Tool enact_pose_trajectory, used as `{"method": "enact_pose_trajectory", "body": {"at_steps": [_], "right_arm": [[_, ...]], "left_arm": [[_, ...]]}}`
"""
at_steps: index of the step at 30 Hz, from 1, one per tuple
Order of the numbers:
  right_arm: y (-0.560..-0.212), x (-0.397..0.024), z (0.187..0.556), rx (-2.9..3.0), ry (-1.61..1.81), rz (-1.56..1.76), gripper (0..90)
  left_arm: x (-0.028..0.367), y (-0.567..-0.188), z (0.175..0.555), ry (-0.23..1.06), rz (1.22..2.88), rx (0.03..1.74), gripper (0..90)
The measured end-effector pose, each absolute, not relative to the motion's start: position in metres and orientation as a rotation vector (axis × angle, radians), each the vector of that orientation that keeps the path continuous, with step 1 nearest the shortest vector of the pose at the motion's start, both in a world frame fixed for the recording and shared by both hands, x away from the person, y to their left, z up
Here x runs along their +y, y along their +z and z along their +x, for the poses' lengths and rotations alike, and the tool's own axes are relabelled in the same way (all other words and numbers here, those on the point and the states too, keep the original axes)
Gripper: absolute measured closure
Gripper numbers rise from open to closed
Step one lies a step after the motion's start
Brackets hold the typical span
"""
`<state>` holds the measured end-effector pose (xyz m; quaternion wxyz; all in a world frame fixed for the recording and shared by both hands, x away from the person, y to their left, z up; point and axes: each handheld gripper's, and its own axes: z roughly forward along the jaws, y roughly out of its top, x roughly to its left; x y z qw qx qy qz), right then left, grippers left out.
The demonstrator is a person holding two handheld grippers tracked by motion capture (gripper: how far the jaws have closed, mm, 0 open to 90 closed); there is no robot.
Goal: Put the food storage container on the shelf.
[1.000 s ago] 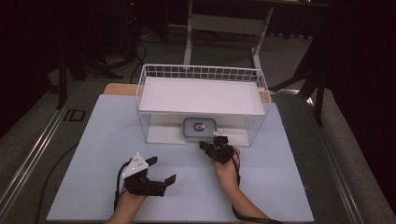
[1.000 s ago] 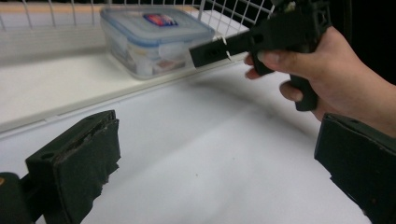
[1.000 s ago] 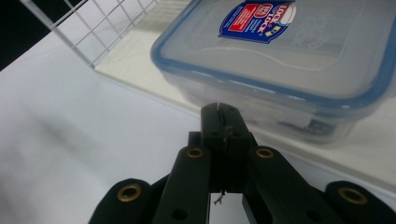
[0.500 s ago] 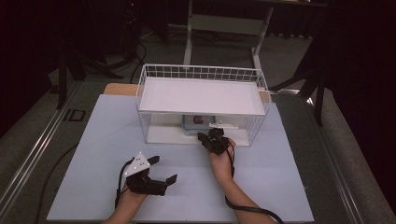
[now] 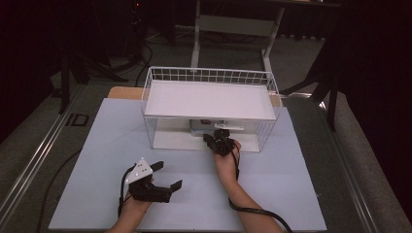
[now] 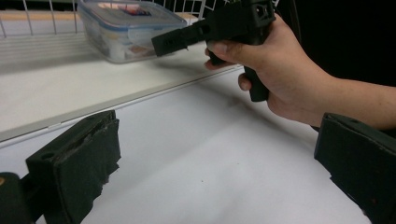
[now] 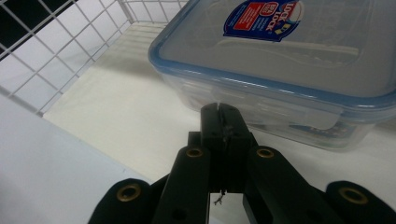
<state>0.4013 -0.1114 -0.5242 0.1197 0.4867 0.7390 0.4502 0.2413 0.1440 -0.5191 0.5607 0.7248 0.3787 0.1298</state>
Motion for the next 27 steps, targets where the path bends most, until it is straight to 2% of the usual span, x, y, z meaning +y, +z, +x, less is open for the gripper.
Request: {"method": "enact_pose_trajectory", "body": {"at_steps": [11,19,24,27], "right_arm": [[-0.527,-0.109,0.410,2.154,1.298,1.414,88.6],[-0.522,-0.111,0.393,2.186,1.304,1.344,84.6],[-0.516,-0.117,0.374,2.212,1.308,1.271,74.0],[-0.510,-0.124,0.365,2.205,1.339,1.247,61.7]], "left_arm": [[0.146,-0.521,0.239,0.309,1.697,0.907,1.3],[0.150,-0.516,0.240,0.278,1.727,0.864,1.3],[0.158,-0.513,0.240,0.236,1.708,0.833,1.3],[0.158,-0.511,0.238,0.247,1.702,0.826,1.3]]}}
